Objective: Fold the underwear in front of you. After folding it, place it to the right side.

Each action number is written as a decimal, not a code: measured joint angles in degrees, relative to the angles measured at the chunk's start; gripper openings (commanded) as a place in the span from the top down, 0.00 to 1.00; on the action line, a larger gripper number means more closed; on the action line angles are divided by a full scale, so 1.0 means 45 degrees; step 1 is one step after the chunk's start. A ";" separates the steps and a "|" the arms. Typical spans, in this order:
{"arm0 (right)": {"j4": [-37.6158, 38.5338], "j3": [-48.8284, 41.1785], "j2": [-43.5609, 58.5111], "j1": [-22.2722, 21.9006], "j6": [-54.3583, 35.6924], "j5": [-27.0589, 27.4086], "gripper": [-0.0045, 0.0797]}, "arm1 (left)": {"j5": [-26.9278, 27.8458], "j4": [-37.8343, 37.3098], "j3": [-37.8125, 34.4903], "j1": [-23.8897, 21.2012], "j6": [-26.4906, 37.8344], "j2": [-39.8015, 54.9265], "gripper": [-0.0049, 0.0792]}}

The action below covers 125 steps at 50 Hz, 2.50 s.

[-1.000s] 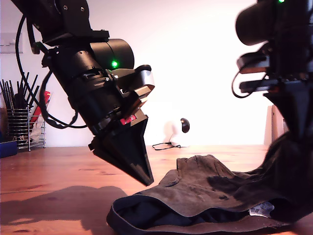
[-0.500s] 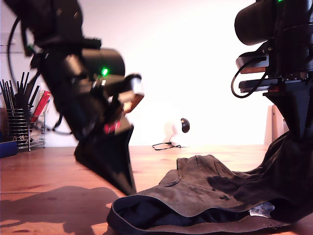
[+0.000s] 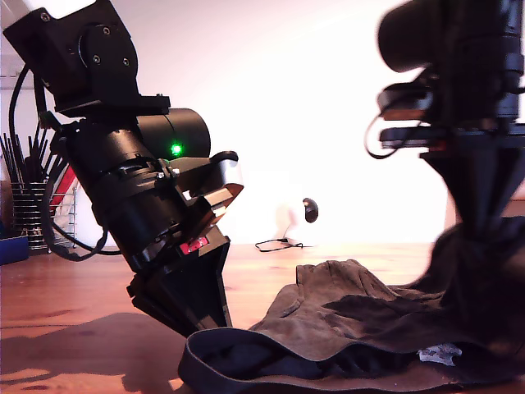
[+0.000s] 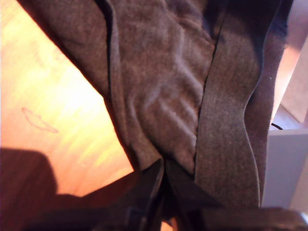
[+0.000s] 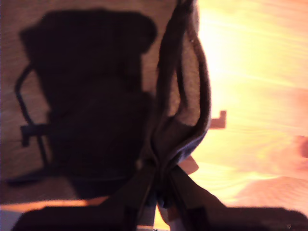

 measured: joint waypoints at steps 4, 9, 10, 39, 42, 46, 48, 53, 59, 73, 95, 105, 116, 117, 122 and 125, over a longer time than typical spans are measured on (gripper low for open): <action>0.0029 0.0000 0.0000 0.0219 0.0131 -0.0253 0.96 | 0.0000 0.0039 0.0000 -0.0029 0.0005 0.0000 0.97; 0.0112 0.0000 0.0000 0.0481 0.0282 -0.0486 0.96 | 0.0000 0.0053 0.0000 -0.0044 0.0000 0.0000 0.97; 0.0136 0.0000 0.0000 0.0534 0.0335 -0.0588 0.96 | 0.0000 0.0058 0.0000 -0.0049 0.0000 0.0000 0.97; 0.0772 0.1734 0.0000 0.2584 0.1282 -0.1889 0.96 | 0.0019 0.0291 0.0000 -0.0078 -0.0049 0.0049 0.97; 0.0903 0.1734 0.0000 0.2739 0.1379 -0.1894 0.96 | 0.0015 0.0340 0.0000 -0.0087 -0.0092 0.0049 0.97; 0.0976 0.1734 0.0000 0.2885 0.1613 -0.1909 0.96 | 0.0010 0.0447 0.0000 -0.0087 -0.0185 0.0053 0.97; 0.0976 0.1734 0.0000 0.2958 0.1656 -0.1938 0.96 | 0.0005 0.0481 0.0000 -0.0087 -0.0219 0.0058 0.97; 0.1015 0.1734 0.0000 0.3099 0.1710 -0.1938 0.96 | 0.0005 0.0500 0.0000 -0.0087 -0.0223 0.0058 0.97; 0.1258 0.1734 0.0024 0.3283 0.1982 -0.1948 0.96 | 0.0000 0.0500 0.0000 -0.0087 -0.0223 0.0058 0.97; 0.1637 0.1734 0.1321 0.3759 0.1987 -0.2239 0.96 | 0.0005 0.0403 0.0000 -0.0083 -0.0223 0.0058 0.97; 0.2686 0.1734 0.1977 0.3842 0.2336 -0.3269 0.96 | -0.0083 0.0413 0.0000 -0.0083 -0.0223 0.0058 0.97; 0.2633 0.1734 0.1977 0.3842 0.2652 -0.3623 0.96 | -0.0248 0.0627 0.0000 -0.0087 -0.0223 0.0058 0.97; 0.3147 0.1428 0.1977 0.3852 0.2929 -0.3920 0.96 | -0.0476 0.0855 0.0000 -0.0083 -0.0228 0.0058 0.97; 0.3317 0.1307 0.1977 0.3861 0.2992 -0.3949 0.96 | -0.0476 0.0855 0.0000 -0.0083 -0.0228 0.0058 0.97; 0.3857 0.0733 0.2001 0.3929 0.3288 -0.4065 0.96 | -0.0476 0.0850 0.0000 -0.0087 -0.0228 0.0058 0.97; 0.3949 0.0568 0.2050 0.3968 0.3317 -0.4177 0.96 | -0.0491 0.0845 0.0000 -0.0087 -0.0223 0.0058 0.97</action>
